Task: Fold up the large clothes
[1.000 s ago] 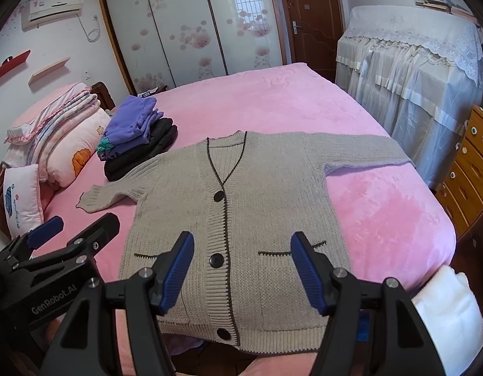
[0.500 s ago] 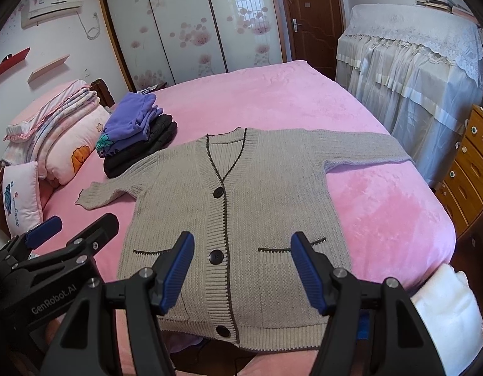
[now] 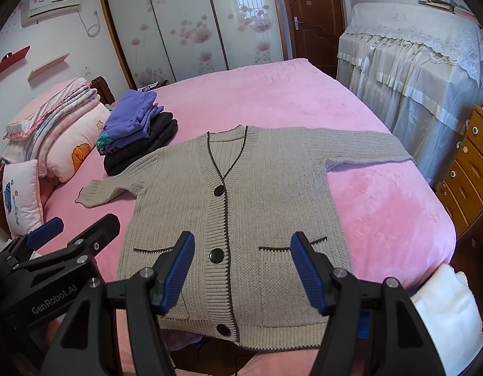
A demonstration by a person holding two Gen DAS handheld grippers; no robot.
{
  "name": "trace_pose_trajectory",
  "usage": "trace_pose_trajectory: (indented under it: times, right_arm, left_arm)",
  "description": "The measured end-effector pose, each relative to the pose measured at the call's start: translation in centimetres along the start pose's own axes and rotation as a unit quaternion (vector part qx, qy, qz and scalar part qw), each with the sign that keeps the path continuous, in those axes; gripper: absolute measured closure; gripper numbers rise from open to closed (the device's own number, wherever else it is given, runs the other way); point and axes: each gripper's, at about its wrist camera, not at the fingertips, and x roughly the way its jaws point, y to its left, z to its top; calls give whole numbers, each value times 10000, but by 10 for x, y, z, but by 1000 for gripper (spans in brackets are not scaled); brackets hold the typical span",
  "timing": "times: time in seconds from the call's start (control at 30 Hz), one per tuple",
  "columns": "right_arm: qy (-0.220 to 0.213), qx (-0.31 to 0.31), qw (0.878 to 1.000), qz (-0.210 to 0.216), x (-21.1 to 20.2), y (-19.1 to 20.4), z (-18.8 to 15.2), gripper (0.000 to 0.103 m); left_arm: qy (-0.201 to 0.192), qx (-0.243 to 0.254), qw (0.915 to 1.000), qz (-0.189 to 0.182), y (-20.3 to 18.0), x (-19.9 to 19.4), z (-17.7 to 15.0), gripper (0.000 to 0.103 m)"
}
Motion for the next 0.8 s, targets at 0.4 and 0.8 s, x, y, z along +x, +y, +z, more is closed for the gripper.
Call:
trace_pose_trajectory:
  times: [0.4, 0.8]
  right_arm:
    - [10, 5, 10000, 5, 0, 1, 2, 38]
    - [60, 17, 10000, 20, 1, 4, -5, 38]
  left_arm:
    - [19, -20, 10000, -12, 1, 1, 0, 2]
    - [113, -28, 9999, 26, -3, 8, 1, 2]
